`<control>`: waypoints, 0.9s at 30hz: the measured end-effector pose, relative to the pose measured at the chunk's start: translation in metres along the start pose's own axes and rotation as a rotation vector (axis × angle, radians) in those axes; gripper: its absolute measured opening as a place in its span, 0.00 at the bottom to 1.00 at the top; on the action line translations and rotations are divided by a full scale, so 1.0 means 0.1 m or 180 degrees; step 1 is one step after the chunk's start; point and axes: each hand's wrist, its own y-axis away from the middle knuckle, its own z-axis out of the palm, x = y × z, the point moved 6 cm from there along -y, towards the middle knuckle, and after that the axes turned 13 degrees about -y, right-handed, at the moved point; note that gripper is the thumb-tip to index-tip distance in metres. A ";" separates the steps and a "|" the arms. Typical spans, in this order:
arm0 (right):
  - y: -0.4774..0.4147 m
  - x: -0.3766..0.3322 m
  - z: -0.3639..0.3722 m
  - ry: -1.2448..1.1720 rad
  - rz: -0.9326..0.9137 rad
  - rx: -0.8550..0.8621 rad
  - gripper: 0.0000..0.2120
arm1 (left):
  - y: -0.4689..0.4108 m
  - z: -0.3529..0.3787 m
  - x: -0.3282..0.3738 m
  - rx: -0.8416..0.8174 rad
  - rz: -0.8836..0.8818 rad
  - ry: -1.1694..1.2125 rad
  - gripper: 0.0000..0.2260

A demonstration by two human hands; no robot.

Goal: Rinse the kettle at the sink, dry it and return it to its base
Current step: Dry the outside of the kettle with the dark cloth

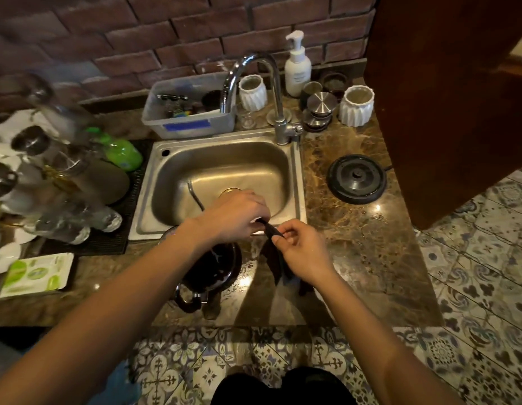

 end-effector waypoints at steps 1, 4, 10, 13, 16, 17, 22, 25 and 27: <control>-0.02 -0.05 0.09 0.0012 -0.0056 -0.0015 0.03 | 0.06 -0.01 -0.07 -0.0055 -0.0038 -0.0016 0.08; -0.04 -0.19 0.35 0.0015 -0.0180 -0.0043 0.03 | 0.25 -0.04 -0.28 -0.0118 -0.0188 -0.0038 0.08; -0.05 -0.31 0.81 -0.0049 -0.0146 -0.0077 0.04 | 0.58 -0.03 -0.60 -0.0105 -0.0400 0.0023 0.09; 0.00 -0.28 1.00 -0.0192 -0.0088 -0.0165 0.05 | 0.71 0.02 -0.67 -0.0145 -0.0311 0.0068 0.09; 0.05 -0.23 1.15 -0.0416 -0.0156 -0.0329 0.06 | 0.81 0.06 -0.71 -0.0057 -0.0111 0.0120 0.07; 0.06 -0.20 1.19 -0.0511 -0.0166 -0.0407 0.05 | 0.84 0.08 -0.72 -0.0020 -0.0049 0.0148 0.07; -0.03 0.04 1.25 -0.1133 0.0006 -0.0256 0.09 | 0.97 0.18 -0.76 0.0078 0.0240 0.0209 0.05; -0.23 0.15 1.29 -0.0991 0.0131 0.0024 0.11 | 1.06 0.25 -0.74 0.0215 0.0328 0.0269 0.05; -0.31 0.18 1.43 -0.0958 0.0363 -0.0178 0.15 | 1.09 0.27 -0.71 0.0320 0.0324 0.0315 0.04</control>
